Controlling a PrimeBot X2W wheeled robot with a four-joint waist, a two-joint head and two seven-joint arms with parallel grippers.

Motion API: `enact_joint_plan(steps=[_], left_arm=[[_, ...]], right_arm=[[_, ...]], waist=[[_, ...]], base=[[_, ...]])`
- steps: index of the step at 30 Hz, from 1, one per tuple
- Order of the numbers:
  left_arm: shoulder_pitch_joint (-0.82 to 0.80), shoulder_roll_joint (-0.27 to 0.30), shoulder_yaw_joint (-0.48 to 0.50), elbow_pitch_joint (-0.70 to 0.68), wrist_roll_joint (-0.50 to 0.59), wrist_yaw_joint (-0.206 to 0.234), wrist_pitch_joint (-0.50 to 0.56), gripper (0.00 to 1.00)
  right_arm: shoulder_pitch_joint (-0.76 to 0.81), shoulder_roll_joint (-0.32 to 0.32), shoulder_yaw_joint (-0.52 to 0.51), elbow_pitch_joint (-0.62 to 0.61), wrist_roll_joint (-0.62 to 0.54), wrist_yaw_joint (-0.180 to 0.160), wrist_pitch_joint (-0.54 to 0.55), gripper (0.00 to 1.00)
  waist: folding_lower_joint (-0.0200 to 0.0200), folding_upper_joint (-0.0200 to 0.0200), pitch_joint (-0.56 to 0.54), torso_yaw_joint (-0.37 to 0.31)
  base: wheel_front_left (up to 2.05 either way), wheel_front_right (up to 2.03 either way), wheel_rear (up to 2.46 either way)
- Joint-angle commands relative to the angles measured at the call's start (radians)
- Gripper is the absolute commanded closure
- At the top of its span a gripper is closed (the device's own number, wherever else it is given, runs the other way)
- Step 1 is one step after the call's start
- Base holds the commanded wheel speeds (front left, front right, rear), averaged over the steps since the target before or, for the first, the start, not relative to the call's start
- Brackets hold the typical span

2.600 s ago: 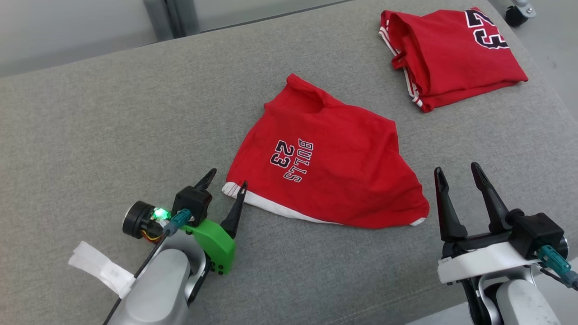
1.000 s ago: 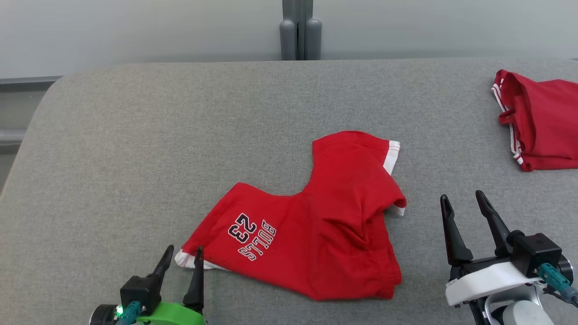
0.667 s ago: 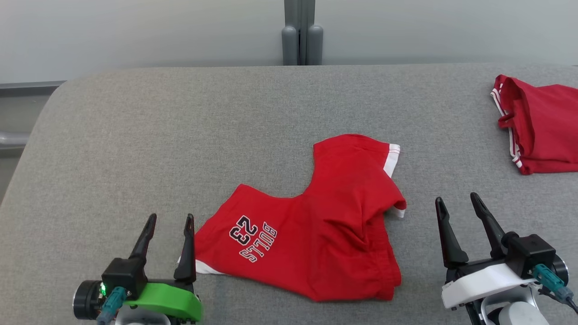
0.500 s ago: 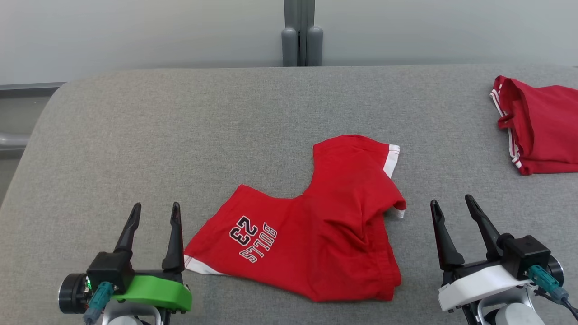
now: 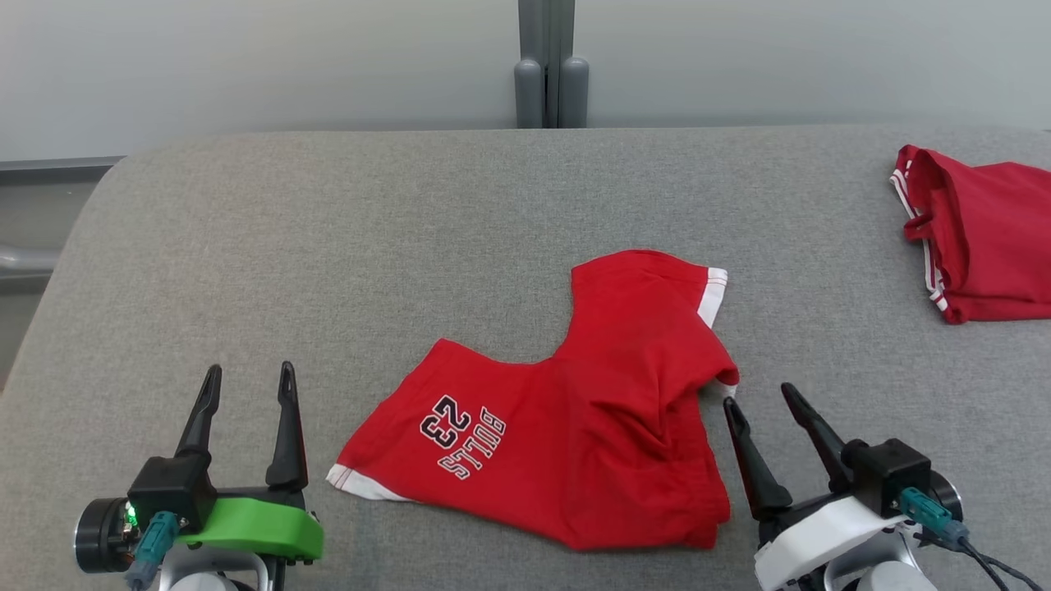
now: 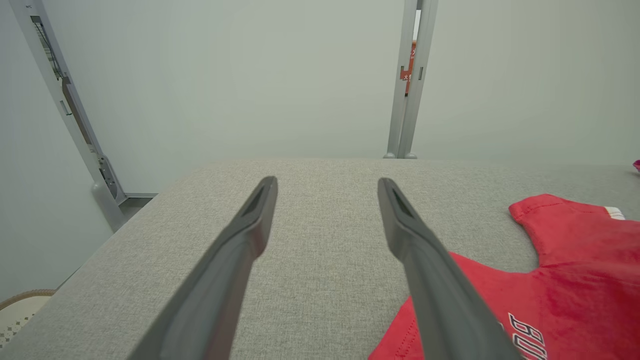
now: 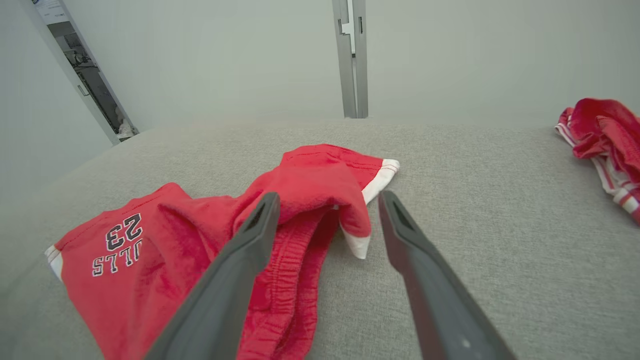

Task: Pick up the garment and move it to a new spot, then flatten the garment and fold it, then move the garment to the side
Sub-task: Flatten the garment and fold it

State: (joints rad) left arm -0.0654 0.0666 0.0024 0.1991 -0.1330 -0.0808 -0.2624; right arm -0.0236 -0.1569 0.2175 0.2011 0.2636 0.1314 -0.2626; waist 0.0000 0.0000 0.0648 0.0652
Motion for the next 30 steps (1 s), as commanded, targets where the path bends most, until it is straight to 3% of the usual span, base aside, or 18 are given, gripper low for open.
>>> enact_joint_plan(steps=[1,14,15,16,17,21,30], left_arm=[[0.007,-0.004,0.002,0.001,0.005,-0.004,-0.003,0.0],[-0.026,-0.014,-0.007,0.015,0.007,-0.019,-0.003,0.0],[-0.025,-0.014,-0.007,0.017,0.008,-0.02,-0.003,0.0],[-0.024,-0.015,-0.008,0.017,0.008,-0.02,-0.003,0.0],[-0.022,-0.015,-0.007,0.016,0.008,-0.019,-0.003,0.0],[-0.009,-0.016,0.0,0.015,0.009,-0.015,-0.003,0.0],[-0.026,-0.016,-0.024,0.023,-0.014,-0.006,-0.003,0.0]], right_arm=[[-0.018,-0.008,0.02,0.021,0.011,-0.002,-0.003,0.0],[-0.201,-0.023,0.197,0.354,0.11,-0.002,0.002,0.0],[-0.213,-0.021,0.213,0.378,0.126,-0.002,0.002,0.58],[-0.229,-0.024,0.227,0.393,0.135,-0.002,0.001,0.96],[-0.24,-0.025,0.234,0.404,0.143,-0.002,0.0,1.0],[-0.275,-0.035,0.243,0.408,0.166,-0.002,-0.003,1.0],[-0.314,-0.072,0.144,0.262,0.178,-0.002,-0.003,1.0]], waist=[[0.0,0.0,0.002,0.005],[0.0,0.0,0.04,0.075],[0.0,0.0,0.043,0.079],[0.0,0.0,0.045,0.083],[0.0,0.0,0.046,0.085],[0.0,0.0,0.047,0.082],[0.0,0.0,0.053,0.059]], base=[[0.0,0.0,0.0],[0.0,0.0,0.0],[0.0,0.0,0.0],[0.0,0.0,0.0],[0.0,0.0,0.0],[0.0,0.0,0.0],[0.0,0.0,0.0]])
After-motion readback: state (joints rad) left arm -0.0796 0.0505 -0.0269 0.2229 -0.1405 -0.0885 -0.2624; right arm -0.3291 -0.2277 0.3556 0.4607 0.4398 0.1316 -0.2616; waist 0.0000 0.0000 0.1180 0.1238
